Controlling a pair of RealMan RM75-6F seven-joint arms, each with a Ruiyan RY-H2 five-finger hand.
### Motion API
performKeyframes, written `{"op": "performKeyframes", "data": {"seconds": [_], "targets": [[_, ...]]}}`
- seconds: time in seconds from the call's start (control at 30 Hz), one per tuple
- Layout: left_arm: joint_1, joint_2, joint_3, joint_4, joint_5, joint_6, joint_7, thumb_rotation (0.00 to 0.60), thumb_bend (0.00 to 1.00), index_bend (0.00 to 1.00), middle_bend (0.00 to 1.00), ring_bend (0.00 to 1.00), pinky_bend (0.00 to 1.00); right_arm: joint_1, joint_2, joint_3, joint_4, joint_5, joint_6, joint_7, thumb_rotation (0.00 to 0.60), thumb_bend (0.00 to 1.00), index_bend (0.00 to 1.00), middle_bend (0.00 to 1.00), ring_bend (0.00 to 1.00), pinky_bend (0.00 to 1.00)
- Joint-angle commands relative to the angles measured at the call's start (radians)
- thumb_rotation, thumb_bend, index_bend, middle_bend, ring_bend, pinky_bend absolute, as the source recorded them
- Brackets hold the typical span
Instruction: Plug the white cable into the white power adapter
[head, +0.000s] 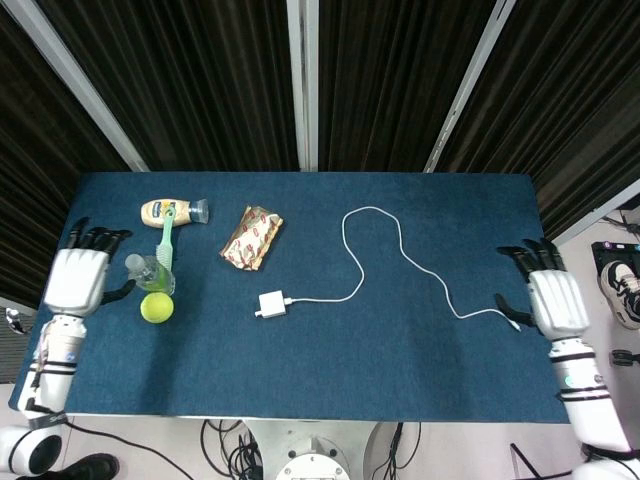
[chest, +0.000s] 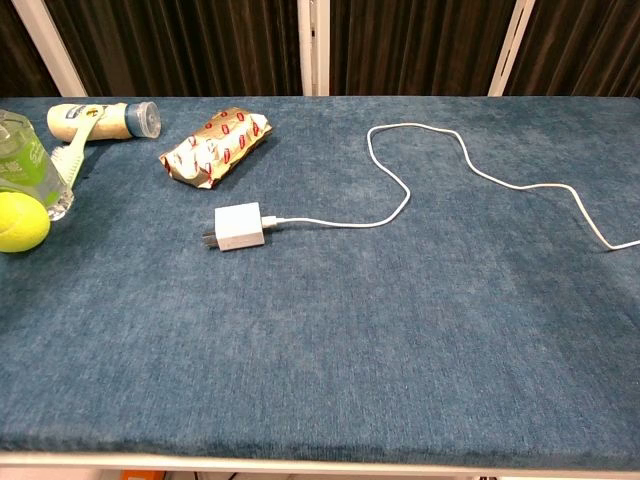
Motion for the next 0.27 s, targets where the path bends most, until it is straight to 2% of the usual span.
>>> {"op": "performKeyframes", "data": {"seconds": [0.03, 0.13, 0.27], "targets": [[0.140, 0.051, 0.055, 0.001, 0.056, 0.110, -0.064, 0.600, 0.16, 0.24, 0.28, 0.18, 0.08, -0.122, 0.054, -0.058, 0.018, -0.081, 0.124, 0.070, 0.600, 0.23, 0.21, 0.21, 0.05, 0.00], [0.206, 0.041, 0.077, -0.010, 0.097, 0.161, -0.045, 0.600, 0.16, 0.24, 0.27, 0.18, 0.07, -0.176, 0.043, -0.075, 0.034, -0.111, 0.181, 0.069, 0.600, 0.23, 0.21, 0.20, 0.05, 0.00], [0.258, 0.023, 0.087, -0.034, 0.135, 0.184, -0.004, 0.600, 0.16, 0.24, 0.27, 0.18, 0.07, -0.207, 0.031, -0.089, 0.047, -0.130, 0.182, 0.074, 0.600, 0.23, 0.21, 0.20, 0.05, 0.00]]}}
